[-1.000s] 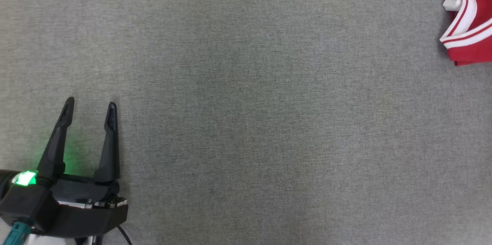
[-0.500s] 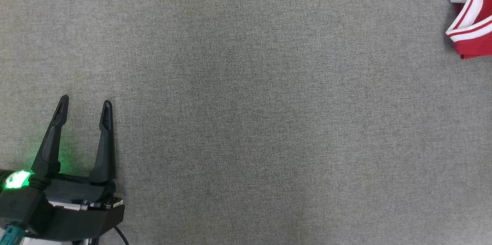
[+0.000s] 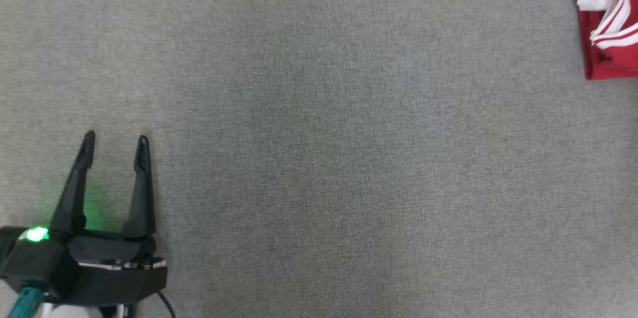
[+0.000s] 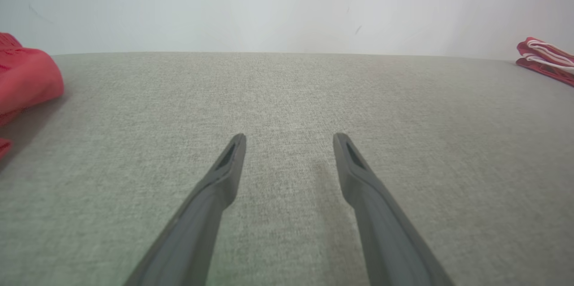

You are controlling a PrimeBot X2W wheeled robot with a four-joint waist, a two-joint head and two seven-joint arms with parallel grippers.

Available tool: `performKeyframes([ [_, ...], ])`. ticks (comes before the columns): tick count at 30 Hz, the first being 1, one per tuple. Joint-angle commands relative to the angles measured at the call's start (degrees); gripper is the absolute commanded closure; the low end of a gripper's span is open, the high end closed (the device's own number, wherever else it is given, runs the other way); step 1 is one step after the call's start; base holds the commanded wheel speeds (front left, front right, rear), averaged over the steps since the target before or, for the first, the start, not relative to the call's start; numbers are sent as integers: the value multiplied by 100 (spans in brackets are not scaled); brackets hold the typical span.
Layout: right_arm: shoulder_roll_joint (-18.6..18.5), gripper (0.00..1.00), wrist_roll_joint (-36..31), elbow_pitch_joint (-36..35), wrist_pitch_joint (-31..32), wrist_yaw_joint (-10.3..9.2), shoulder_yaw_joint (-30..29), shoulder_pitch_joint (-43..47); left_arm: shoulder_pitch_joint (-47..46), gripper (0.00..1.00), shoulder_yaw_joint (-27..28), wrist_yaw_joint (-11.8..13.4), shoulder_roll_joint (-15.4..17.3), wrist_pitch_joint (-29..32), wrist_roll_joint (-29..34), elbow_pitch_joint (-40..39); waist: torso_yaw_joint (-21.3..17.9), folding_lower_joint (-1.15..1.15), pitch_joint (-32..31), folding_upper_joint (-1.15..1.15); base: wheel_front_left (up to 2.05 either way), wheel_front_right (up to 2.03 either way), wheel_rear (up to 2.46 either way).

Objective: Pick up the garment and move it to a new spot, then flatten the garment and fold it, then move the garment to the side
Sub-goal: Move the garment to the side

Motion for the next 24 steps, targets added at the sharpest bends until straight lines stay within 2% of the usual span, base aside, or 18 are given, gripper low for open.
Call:
performKeyframes([
  [1, 78, 0, 78, -2, -105, -20, -6, 41, 105, 0, -13, 5, -64, -11, -5, 77, 50, 0, -178, 0, 0, 0, 0],
  [9, 687, 0, 533, -2, -1119, -19, -115, 505, 290, 0, 127, 5, -329, -15, 72, 380, 214, 0, -861, 0, 0, 0, 0],
  [11, 922, 0, 519, -34, -1376, -19, -82, 715, 381, 0, 146, 5, -393, -15, 104, 482, 243, 0, -1081, 0, 0, 0, 0],
  [12, 1188, 0, 489, -66, -1611, -19, -25, 923, 478, 0, 185, 5, -450, -15, 134, 552, 260, 0, -1289, 0, 0, 0, 0],
  [18, 2160, 0, 261, -180, -2172, -19, 72, 1764, 791, 0, 258, 6, -623, -15, 236, 798, 392, 0, -1938, 0, 0, 0, 0],
  [24, 2745, 0, 204, -409, -2410, -19, 259, 2786, 981, 0, 212, 5, -752, -15, 366, 959, 556, 0, -2392, 0, 0, 0, 0],
])
